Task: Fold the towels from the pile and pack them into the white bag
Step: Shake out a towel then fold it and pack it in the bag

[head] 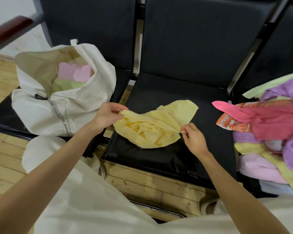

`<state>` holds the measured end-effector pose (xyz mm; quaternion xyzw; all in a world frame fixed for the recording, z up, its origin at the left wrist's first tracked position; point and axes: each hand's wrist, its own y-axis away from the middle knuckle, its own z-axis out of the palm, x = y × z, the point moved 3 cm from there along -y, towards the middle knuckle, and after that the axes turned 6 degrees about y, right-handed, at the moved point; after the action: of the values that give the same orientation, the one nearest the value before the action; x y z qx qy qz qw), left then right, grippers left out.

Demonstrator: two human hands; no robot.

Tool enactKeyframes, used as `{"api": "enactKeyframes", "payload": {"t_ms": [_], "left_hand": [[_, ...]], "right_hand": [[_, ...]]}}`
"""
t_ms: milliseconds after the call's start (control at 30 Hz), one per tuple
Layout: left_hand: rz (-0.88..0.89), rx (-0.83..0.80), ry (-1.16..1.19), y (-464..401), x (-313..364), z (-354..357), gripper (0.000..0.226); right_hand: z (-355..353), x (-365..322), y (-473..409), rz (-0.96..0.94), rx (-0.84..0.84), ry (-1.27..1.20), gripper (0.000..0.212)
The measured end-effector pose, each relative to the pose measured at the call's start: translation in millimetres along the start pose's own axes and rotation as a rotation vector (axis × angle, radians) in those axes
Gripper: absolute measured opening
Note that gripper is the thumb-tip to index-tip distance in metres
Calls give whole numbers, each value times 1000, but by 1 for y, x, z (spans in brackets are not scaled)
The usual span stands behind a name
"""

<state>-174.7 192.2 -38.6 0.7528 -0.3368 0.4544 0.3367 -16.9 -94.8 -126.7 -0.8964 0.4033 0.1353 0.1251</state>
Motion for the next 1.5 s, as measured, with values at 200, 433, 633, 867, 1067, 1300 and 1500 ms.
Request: {"api": "enactKeyframes", "payload": {"t_ms": [200,433,633,867,1067,1300,1500], "left_hand": [[15,75,-19,-5,-1,-4,27],[-23,209,-93,-19,-4,-3,22],[-30,178,-156,-21,-17,-3,19],[66,48,-450,-3,-32,-13,21],[194,-29,-746,8,-49,-25,16],[191,64,-522,22,-30,-42,7],[144,289,-243,8,31,-72,16]], "right_hand": [[-7,-8,0,-241,-39,290,22],[7,3,-10,-489,-351,518,24],[15,0,-18,-475,-429,555,18],[20,-1,-25,-414,-425,556,21],[25,-12,-24,-291,-396,515,19],[-10,-15,-30,-32,-335,165,11],[-85,-26,-40,5,-87,-34,10]]}}
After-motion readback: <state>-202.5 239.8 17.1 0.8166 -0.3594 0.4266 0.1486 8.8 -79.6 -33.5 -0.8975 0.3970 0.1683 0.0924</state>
